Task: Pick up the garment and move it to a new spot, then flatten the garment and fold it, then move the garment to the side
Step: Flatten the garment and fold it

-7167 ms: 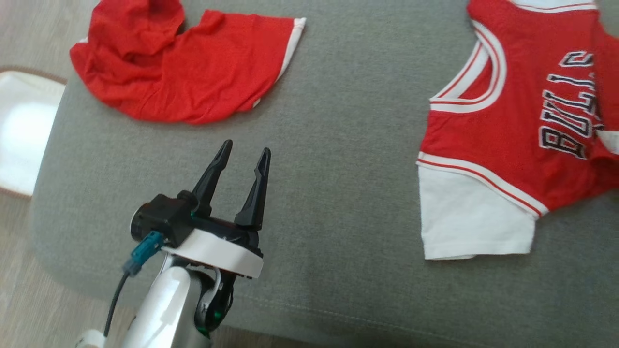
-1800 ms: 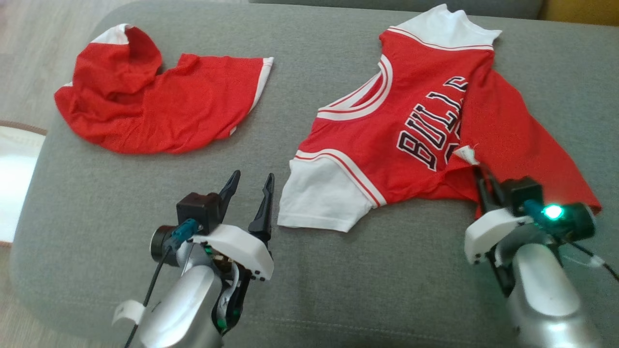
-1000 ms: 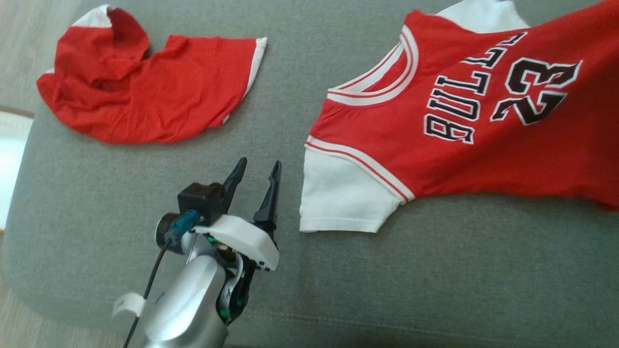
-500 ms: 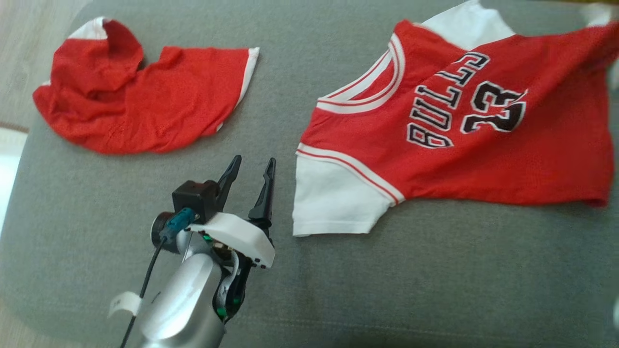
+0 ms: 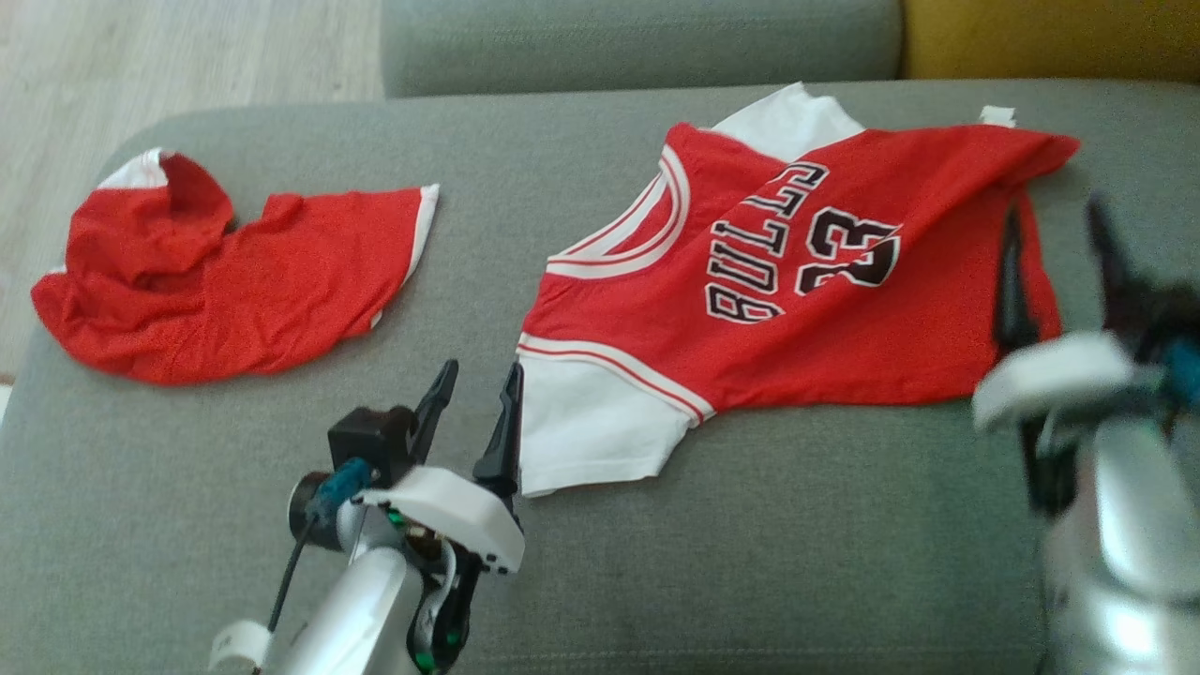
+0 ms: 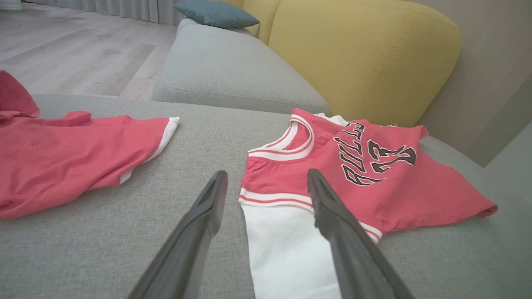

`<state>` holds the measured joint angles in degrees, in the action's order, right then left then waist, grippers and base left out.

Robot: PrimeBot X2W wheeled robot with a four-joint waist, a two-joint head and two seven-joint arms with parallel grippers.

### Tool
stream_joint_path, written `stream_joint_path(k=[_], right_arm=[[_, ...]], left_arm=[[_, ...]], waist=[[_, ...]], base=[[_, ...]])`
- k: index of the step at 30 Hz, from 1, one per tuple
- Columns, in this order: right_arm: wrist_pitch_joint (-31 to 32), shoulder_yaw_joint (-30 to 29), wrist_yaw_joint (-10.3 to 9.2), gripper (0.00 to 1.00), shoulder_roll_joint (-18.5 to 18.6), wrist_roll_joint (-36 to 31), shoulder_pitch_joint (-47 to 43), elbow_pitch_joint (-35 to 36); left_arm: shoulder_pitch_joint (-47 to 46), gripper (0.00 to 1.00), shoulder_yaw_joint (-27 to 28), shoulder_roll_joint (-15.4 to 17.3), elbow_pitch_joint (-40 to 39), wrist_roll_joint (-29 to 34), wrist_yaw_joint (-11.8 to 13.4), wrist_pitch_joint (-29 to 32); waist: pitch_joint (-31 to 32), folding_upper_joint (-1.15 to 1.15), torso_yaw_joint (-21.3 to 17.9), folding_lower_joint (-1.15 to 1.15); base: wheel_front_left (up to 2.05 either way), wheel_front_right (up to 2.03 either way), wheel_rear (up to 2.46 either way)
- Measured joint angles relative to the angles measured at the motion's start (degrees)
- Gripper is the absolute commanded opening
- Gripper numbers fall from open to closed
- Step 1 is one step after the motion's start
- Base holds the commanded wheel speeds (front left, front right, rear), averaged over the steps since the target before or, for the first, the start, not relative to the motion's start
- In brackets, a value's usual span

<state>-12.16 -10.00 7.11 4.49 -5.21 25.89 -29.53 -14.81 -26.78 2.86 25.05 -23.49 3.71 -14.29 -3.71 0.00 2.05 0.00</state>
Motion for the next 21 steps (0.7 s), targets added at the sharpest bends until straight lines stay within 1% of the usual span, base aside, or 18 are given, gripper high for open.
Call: stream_joint_path(k=[5, 9, 13, 16, 21], right_arm=[[-0.56, 2.86, 0.0, 1.0, -1.38, 2.54, -13.58, 6.17], [-0.81, 5.71, 0.0, 1.0, -1.77, 6.89, -20.37, 8.67], [-0.67, 6.15, 0.0, 1.0, -1.86, 7.19, -20.72, 11.43], [-0.02, 6.01, 0.0, 1.0, -1.86, 7.17, -20.41, 13.15], [0.59, 5.37, 0.0, 1.0, -1.86, 7.17, -20.22, 14.57]], left_arm=[[2.4, 1.0, 0.38, 0.0, -1.04, 0.13, 0.04, 0.0], [4.06, 1.0, 1.35, -0.01, -1.51, 0.33, 0.04, 0.0], [4.32, 1.0, 1.41, -0.02, -1.12, 0.85, -0.01, 0.0], [4.13, 1.0, 1.12, 0.0, 1.18, 0.82, -0.21, 0.25], [3.58, 1.0, -0.4, -0.03, 5.11, 0.81, -1.14, 3.38]], waist=[[2.11, 0.0, -1.15, 0.0], [2.39, 0.0, -1.65, 0.0], [1.86, 0.0, -1.99, 0.0], [1.43, 0.0, -2.31, 0.0], [0.42, 0.0, -3.08, 0.0]], base=[[0.0, 0.0, 0.0], [0.0, 0.0, 0.0], [0.0, 0.0, 0.0], [0.0, 0.0, 0.0], [0.0, 0.0, 0.0]])
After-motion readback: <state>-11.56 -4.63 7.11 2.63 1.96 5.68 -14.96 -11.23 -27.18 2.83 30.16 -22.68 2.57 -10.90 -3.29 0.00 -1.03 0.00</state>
